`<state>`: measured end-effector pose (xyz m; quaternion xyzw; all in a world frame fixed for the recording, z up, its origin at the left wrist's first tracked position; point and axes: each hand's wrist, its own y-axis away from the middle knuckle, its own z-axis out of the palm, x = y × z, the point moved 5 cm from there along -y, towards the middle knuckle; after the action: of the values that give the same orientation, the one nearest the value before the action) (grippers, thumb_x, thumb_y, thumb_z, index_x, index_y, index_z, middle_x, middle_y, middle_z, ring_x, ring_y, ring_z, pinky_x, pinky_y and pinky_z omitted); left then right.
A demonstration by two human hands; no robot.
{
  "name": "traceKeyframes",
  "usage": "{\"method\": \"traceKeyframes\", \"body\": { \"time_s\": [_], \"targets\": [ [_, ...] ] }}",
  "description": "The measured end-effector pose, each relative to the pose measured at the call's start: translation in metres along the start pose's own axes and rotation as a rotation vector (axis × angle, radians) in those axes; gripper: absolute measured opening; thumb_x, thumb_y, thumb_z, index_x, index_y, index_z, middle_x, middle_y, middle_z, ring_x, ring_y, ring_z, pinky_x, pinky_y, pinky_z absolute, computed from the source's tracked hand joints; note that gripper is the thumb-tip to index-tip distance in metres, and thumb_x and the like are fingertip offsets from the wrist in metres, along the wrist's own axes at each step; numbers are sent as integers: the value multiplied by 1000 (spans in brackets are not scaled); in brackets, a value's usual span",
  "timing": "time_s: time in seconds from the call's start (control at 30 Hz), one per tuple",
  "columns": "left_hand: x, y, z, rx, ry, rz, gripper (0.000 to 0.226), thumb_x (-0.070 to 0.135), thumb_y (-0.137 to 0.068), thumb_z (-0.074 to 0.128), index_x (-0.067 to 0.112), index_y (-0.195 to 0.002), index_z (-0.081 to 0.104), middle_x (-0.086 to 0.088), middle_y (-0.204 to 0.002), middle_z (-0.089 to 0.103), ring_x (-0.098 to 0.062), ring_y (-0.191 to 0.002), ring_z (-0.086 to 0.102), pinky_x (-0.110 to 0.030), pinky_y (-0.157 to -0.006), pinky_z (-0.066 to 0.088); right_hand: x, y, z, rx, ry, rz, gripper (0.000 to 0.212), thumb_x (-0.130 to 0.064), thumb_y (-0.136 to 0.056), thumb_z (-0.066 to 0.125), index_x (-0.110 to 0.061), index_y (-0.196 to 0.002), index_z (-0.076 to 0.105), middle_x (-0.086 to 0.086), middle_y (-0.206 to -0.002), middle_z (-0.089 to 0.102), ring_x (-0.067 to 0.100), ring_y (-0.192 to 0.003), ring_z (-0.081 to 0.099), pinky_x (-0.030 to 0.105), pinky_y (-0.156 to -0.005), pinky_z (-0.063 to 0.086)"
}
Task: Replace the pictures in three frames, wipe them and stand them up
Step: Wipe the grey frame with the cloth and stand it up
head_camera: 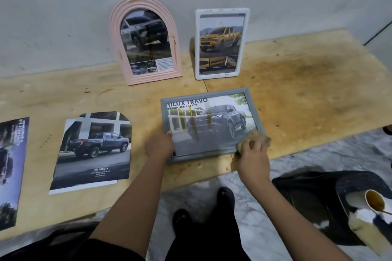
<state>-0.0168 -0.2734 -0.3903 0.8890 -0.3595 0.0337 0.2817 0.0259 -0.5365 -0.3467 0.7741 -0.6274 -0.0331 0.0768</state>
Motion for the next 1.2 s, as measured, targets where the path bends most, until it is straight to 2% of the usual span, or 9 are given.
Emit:
{"method": "traceKeyframes", "body": {
  "time_s": [0.1,0.2,0.43,0.63,0.73,0.83,0.9,1.03,1.2],
  "targets": [
    [0,-1,1,-21,3,-5,50,41,-101,24,7,-110,59,-16,-112,62,-31,-101,58,-31,-73,36,-38,9,7,-5,-8,-92,46,-8,-44,70,9,-87,64,29,-79,58,41,-76,56,47,-74,43],
    [0,-2,0,-33,-4,4,50,40,-101,24,7,-110,59,-16,-110,63,-31,-99,58,-31,-72,36,-77,22,7,23,58,-219,34,-15,-65,55,7,-90,64,27,-84,61,36,-79,51,46,-77,41],
    [2,-5,-1,-59,-66,25,54,40,-101,21,5,-112,61,-18,-110,64,-33,-100,60,-33,-78,42,-125,44,8,50,-260,-310,46,-4,-65,31,5,-94,65,18,-81,59,29,-69,58,29,-49,50],
    [2,-5,-5,-115,-28,24,49,38,-101,24,4,-107,59,-18,-108,64,-32,-97,60,-33,-77,40,-160,61,21,-129,-521,-566,28,-4,-75,54,1,-102,59,17,-98,54,32,-82,55,33,-58,49],
    [1,-5,-7,-155,49,10,48,40,-100,29,2,-107,58,-19,-107,62,-31,-88,57,-33,-76,42,-139,49,9,-230,-798,-538,35,-5,-81,54,-4,-115,62,13,-115,53,24,-99,53,32,-85,47],
    [0,-4,-8,-186,133,-4,47,41,-99,32,2,-107,57,-20,-103,63,-35,-88,61,-39,-84,51,-94,37,-24,-255,-1083,-380,32,-2,-83,60,-29,-97,68,-20,-95,63,0,-88,54,12,-79,39],
    [0,-3,-8,-191,154,-7,45,41,-99,33,4,-104,57,-20,-100,64,-36,-87,63,-42,-85,53,-60,29,-39,-192,-1229,-154,23,-11,-85,60,-34,-87,64,-21,-84,64,0,-82,57,9,-71,40],
    [-1,0,-9,-177,158,-15,44,41,-100,31,6,-93,56,-15,-82,63,-31,-66,63,-35,-73,52,6,4,-50,46,-915,63,9,-10,-86,53,-15,-84,61,3,-89,60,21,-87,55,26,-73,38],
    [0,0,-9,-168,153,-9,42,41,-100,30,8,-91,54,-16,-88,66,-33,-76,64,-36,-79,52,-4,-4,-21,-106,-248,-111,27,-24,-89,49,-6,-109,57,12,-122,48,33,-107,47,37,-89,38]
  ]
}}
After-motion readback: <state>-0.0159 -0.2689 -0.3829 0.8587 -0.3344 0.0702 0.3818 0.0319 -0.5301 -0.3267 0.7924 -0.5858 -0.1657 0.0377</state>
